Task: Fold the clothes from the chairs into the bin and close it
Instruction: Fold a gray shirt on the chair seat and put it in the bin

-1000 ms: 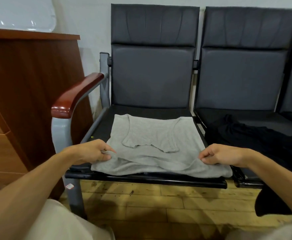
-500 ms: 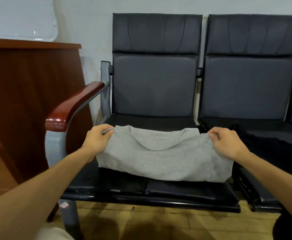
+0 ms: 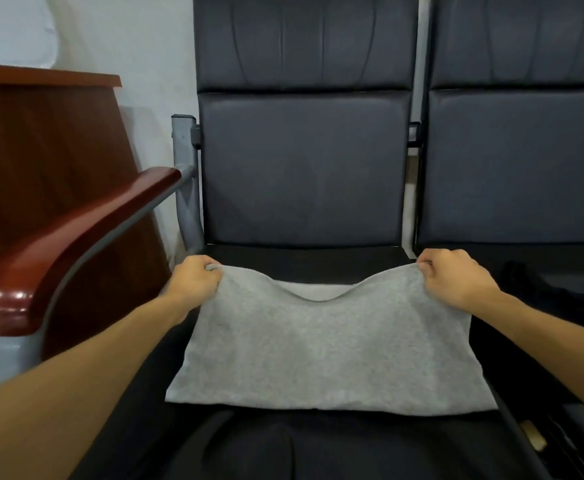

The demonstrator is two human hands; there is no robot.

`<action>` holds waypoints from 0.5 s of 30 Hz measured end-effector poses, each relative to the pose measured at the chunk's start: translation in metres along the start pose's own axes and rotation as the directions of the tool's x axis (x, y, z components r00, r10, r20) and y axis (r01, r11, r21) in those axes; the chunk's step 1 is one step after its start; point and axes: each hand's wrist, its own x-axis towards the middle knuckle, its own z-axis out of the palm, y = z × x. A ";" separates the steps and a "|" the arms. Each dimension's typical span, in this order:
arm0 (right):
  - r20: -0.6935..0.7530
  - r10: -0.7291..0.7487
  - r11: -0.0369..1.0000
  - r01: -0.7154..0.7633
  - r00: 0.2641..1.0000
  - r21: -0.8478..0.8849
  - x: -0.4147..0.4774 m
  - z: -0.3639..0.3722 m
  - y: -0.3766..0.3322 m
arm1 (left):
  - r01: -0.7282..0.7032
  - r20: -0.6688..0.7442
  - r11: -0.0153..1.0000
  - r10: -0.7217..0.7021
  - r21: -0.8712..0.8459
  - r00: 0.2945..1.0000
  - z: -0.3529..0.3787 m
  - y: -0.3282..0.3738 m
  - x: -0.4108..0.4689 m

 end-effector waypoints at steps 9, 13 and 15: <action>-0.089 -0.400 0.912 0.388 0.912 -0.131 0.010 0.048 -0.012 | -0.090 -0.146 0.912 0.161 0.401 0.976 0.035 -0.020 0.007; 0.164 -0.537 0.842 0.516 0.827 0.159 -0.015 0.067 -0.058 | -0.316 0.144 0.856 0.282 0.409 0.949 0.044 -0.013 -0.020; 0.192 -0.538 0.829 0.474 0.821 0.296 -0.017 0.082 -0.079 | -0.354 0.389 0.828 0.182 0.434 0.903 0.051 -0.009 -0.036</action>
